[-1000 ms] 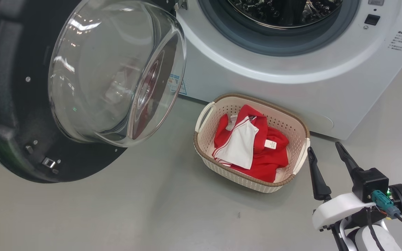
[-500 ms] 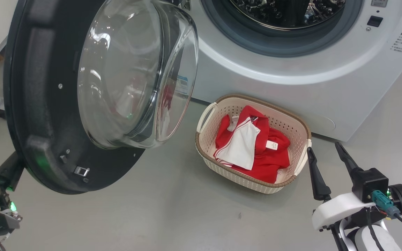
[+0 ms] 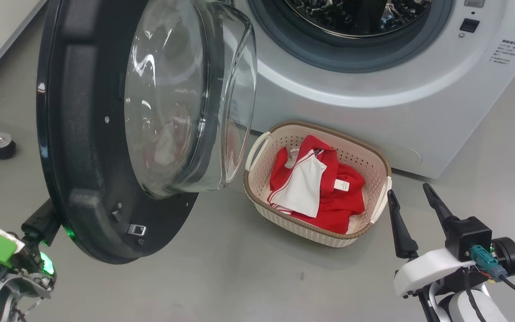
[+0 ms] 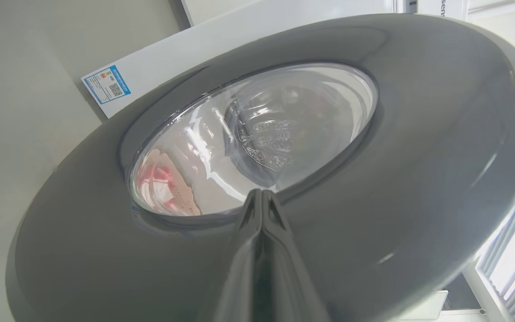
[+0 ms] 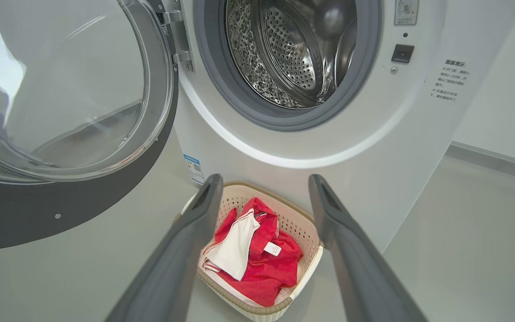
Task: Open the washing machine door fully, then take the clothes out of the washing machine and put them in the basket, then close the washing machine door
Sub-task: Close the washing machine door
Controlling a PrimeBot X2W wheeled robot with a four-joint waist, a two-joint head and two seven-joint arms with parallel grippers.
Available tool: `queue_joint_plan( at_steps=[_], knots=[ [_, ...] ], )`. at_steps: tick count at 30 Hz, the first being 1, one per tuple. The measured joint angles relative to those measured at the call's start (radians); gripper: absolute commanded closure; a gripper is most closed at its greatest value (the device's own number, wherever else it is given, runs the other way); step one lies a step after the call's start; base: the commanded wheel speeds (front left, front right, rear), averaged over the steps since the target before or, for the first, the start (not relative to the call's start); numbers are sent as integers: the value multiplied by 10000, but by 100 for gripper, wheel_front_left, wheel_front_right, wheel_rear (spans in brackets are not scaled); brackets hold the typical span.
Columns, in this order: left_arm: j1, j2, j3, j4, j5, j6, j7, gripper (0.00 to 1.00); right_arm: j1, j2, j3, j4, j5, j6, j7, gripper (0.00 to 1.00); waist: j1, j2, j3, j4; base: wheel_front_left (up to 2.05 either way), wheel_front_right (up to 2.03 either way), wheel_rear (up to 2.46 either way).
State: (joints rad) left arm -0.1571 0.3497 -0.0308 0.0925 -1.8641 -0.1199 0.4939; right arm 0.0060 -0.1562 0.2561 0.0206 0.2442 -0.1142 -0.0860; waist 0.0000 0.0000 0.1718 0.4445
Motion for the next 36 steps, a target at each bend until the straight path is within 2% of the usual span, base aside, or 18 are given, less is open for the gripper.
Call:
queue_joint_plan(
  at_steps=[20,36],
  knots=[
    [358,-721,-437,-1396,121,0,1074,100,-229,196,228,130,4,69,-92,0,0,0,136,-1037,0,0,0],
    [341,-1112,-437,-1655,286,0,1315,100,-511,468,345,222,17,71,-343,0,0,0,478,-2677,0,0,0]
  ],
)
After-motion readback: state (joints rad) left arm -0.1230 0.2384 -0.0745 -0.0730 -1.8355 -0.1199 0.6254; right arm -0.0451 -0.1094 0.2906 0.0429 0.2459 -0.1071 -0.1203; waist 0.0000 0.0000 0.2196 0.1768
